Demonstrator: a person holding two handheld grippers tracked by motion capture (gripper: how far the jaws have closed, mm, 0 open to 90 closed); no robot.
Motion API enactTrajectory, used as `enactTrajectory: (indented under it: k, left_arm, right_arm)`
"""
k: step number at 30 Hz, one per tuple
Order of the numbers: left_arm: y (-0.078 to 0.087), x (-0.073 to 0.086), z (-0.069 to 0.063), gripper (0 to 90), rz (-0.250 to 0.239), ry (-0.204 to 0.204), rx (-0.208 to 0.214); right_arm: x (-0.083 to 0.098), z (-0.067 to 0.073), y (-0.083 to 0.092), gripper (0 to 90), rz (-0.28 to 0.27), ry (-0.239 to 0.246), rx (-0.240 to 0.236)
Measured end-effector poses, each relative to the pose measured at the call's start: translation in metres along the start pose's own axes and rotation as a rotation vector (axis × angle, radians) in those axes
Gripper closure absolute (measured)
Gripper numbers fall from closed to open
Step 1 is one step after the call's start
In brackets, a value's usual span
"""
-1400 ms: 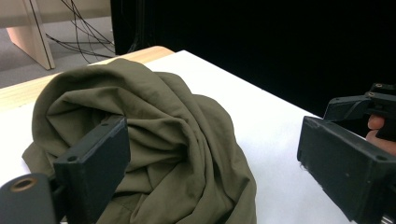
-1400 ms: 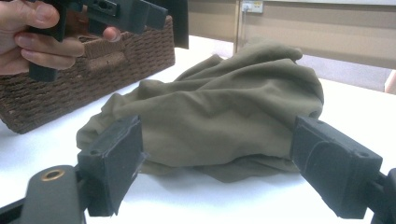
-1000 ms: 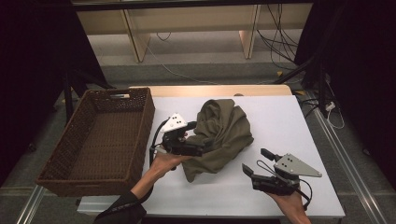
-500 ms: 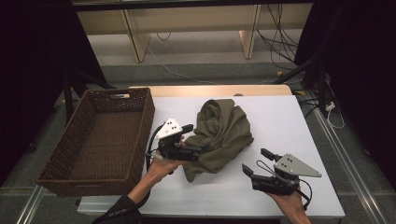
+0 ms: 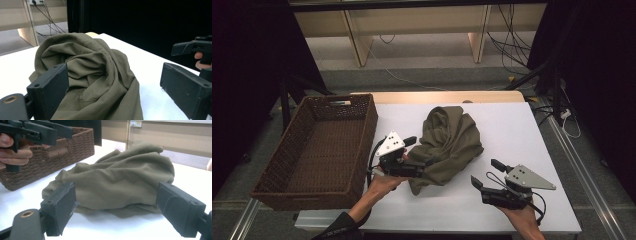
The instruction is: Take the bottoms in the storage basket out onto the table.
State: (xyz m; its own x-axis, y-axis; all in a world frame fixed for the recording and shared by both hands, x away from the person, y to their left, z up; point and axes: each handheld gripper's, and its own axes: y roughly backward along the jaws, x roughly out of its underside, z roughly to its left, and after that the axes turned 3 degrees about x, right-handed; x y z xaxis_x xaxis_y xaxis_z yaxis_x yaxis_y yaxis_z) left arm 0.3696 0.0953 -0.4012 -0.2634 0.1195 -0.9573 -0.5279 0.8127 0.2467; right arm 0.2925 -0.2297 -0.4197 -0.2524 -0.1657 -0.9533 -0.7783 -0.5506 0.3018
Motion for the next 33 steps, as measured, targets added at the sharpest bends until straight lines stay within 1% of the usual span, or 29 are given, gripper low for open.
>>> enactTrajectory:
  k: [8,16,20,24,27,31,33]
  left_arm:
    - [0.005,0.007,-0.001,7.8,-0.018,-0.004,-0.014]
    - [0.010,0.012,-0.004,4.6,-0.046,-0.007,-0.010]
    - [0.012,0.014,-0.006,0.1,-0.047,-0.011,-0.020]
    - [0.014,0.015,-0.007,0.1,-0.051,-0.017,-0.024]
    - [0.016,0.016,-0.006,0.1,-0.050,-0.010,-0.029]
    - [0.018,0.019,-0.006,0.1,-0.048,-0.005,-0.040]
    - [0.019,0.020,-0.006,0.0,-0.048,-0.016,-0.056]
  right_arm:
    - [0.000,0.000,0.000,17.6,0.001,0.001,-0.001]
    - [0.000,0.000,0.000,17.6,0.002,0.003,-0.002]
    - [0.000,0.001,0.000,17.6,0.003,0.001,-0.003]
    - [0.000,0.000,0.000,17.6,0.004,0.003,-0.003]
    - [0.000,0.001,0.000,17.6,0.004,0.002,-0.003]
    - [0.000,0.001,0.000,17.4,0.003,0.000,-0.003]
    - [0.000,0.001,0.000,17.0,0.004,0.002,-0.001]
